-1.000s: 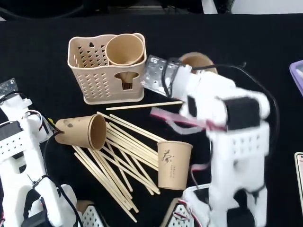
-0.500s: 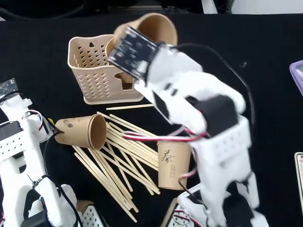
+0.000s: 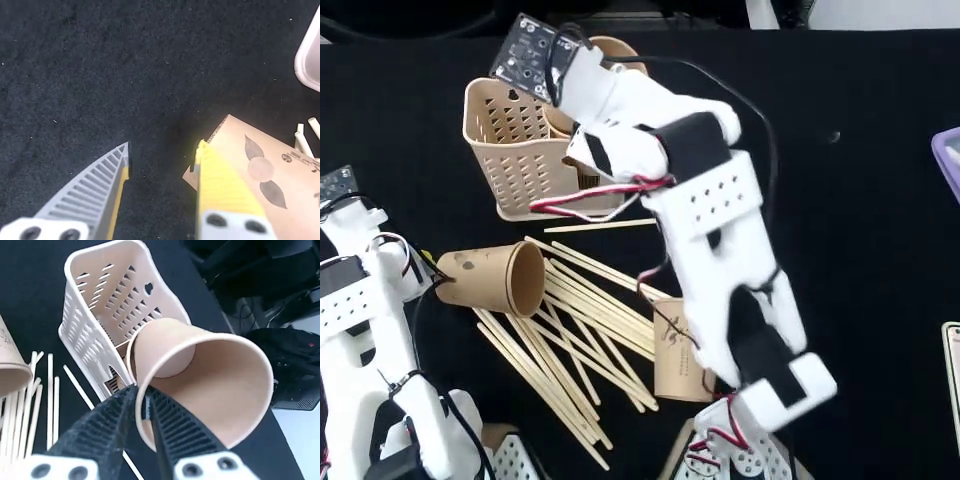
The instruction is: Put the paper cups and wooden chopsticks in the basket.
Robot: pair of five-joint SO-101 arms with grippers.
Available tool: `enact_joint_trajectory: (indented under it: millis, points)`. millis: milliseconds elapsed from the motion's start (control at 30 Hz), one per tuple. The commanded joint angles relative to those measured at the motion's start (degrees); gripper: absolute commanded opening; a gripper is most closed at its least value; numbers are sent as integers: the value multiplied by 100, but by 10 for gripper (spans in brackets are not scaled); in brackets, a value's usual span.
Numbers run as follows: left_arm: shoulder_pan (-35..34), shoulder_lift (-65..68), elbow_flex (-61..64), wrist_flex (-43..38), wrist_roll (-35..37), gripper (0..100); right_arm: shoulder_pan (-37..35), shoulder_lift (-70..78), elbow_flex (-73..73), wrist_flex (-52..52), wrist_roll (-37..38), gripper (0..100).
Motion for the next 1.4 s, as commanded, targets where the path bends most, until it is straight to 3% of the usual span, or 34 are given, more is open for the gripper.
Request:
enact_joint_trajectory:
  millis: [0,267,467,900,1133,1367]
  points:
    - [-40,-62,-57,-79,18,220,237,242,-453,316,343,11]
    - [-40,-53,-57,-79,18,220,202,664,-1015,589,308,32]
    - [-40,-53,-57,-79,18,220,202,681,-1569,563,-545,255]
    - [-40,-53,-57,-79,9,220,-211,690,-796,-659,-615,237]
    - [-40,-53,-57,-79,9,220,-316,690,-769,-1433,-1064,237]
    - [-40,-53,-57,-79,9,220,-308,637,-804,-1521,-1178,237]
